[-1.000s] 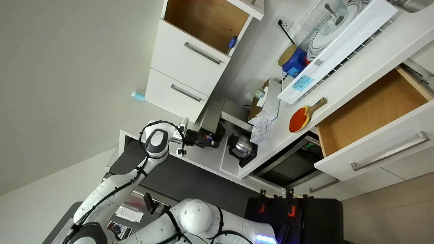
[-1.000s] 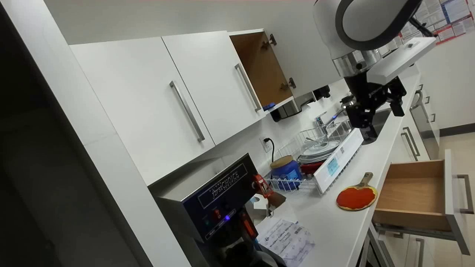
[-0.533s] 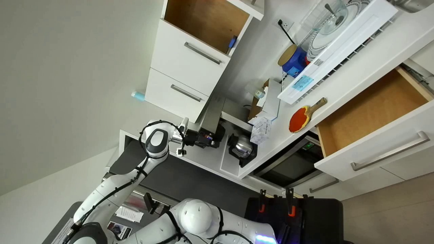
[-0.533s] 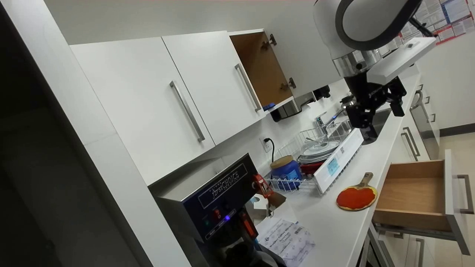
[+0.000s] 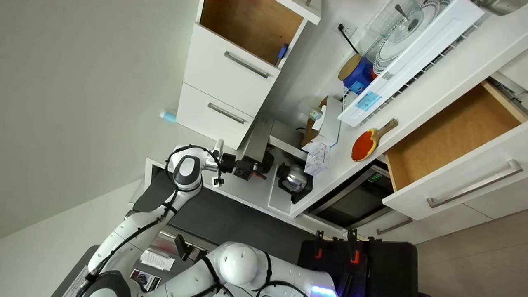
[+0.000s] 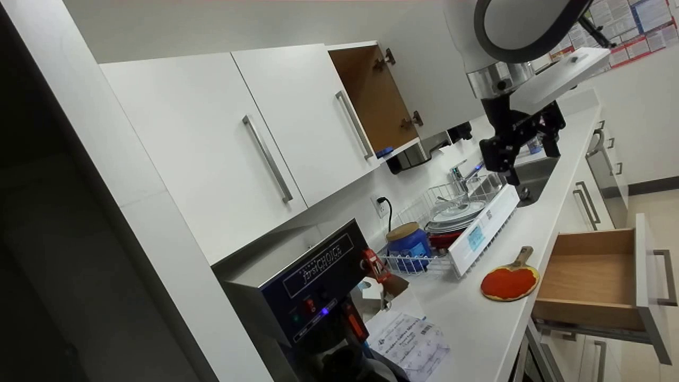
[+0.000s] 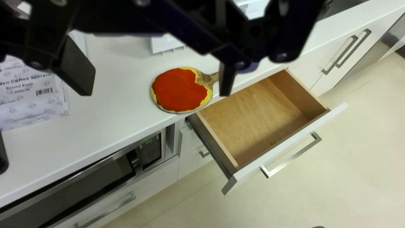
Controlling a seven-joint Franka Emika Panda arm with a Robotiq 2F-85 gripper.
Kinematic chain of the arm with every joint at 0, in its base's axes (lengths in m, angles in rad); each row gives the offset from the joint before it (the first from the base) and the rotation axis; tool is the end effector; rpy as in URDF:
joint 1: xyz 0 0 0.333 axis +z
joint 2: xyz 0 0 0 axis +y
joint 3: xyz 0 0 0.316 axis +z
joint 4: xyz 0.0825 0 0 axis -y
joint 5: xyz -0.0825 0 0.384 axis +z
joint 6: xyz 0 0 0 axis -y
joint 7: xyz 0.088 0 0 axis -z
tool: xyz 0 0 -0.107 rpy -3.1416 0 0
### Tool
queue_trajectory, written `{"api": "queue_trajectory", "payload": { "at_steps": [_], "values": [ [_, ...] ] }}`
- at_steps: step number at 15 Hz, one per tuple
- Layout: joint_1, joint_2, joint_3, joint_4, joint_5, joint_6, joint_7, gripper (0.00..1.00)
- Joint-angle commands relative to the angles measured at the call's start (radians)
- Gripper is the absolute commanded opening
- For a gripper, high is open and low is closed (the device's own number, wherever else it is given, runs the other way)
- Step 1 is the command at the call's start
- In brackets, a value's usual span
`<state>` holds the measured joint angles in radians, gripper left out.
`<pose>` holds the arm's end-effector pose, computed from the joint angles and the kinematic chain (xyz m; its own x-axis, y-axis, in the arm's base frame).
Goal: Remove the blue object from the bottom shelf, put it in the drawer and then close the drawer
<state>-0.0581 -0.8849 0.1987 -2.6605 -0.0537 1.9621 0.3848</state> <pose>0.3062 0.0444 0.5064 0.9367 -0.2601 0.2344 -0.2945 -0.9474 0.1256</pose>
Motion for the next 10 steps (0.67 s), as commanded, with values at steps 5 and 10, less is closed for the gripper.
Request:
{"api": "queue_trajectory", "payload": {
  "at_steps": [5, 10],
  "values": [
    [-0.099, 0.031, -0.044, 0.135, -0.115, 0.058, -0.013, 1.0],
    [-0.117, 0.114, -0.211, 0.222, -0.225, 0.179, -0.237, 1.0]
  ]
}}
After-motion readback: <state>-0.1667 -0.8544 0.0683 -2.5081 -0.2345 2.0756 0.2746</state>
